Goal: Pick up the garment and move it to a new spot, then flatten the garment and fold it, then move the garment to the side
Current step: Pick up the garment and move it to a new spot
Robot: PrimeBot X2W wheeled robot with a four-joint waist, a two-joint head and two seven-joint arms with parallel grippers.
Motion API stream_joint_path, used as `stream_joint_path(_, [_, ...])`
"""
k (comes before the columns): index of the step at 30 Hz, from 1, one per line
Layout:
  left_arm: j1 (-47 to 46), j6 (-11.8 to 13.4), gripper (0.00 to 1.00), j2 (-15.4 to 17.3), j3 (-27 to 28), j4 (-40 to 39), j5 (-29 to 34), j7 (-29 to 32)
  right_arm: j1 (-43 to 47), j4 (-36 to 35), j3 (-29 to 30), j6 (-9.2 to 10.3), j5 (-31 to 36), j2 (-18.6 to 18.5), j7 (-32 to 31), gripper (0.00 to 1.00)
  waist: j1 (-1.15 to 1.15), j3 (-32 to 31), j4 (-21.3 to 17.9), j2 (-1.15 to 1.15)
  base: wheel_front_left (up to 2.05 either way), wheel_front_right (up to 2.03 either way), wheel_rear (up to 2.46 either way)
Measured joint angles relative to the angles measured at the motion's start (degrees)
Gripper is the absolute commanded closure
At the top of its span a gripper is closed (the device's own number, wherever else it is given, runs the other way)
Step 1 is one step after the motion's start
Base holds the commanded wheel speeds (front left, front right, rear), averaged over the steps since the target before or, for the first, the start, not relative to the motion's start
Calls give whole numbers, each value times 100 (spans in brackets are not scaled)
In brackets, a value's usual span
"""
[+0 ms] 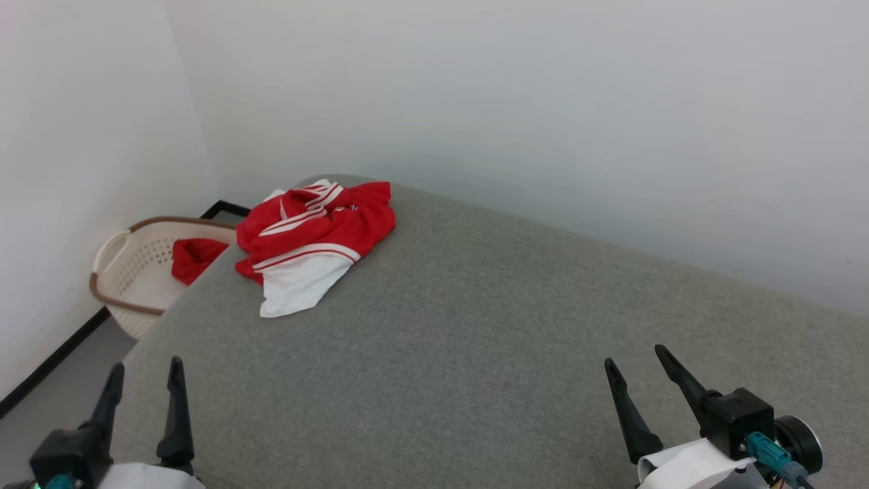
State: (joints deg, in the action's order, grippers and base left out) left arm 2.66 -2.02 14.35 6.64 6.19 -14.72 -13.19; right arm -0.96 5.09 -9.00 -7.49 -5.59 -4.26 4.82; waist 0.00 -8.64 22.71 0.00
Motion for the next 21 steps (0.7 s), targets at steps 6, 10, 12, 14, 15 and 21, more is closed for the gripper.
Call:
stream_joint_path(6, [-256,-113,0,121,-74,-26,-174,393,-11,80,24,0,-42,-35,27,0,0,95,94,0,0,0,0])
stream_joint_path(10, [-634,-242,0,293,-77,-26,-415,786,101,-13,89,0,-19,-52,-30,0,0,130,95,0,0,0,0])
stream_joint_path(12, [-864,-276,0,407,-27,-20,-582,996,94,-124,90,0,20,-96,-87,0,0,184,76,0,0,0,0])
stream_joint_path(14, [-1124,-333,0,542,-12,-9,-719,1210,83,-222,87,0,21,-163,-154,0,0,261,43,0,0,0,0])
stream_joint_path(15, [-1269,-357,0,620,4,0,-788,1321,66,-296,83,0,24,-204,-198,0,0,312,21,0,0,0,0])
stream_joint_path(21, [-2316,-448,0,970,98,194,-1333,1789,-215,-791,97,0,81,-480,-445,0,0,792,-134,0,0,0,0])
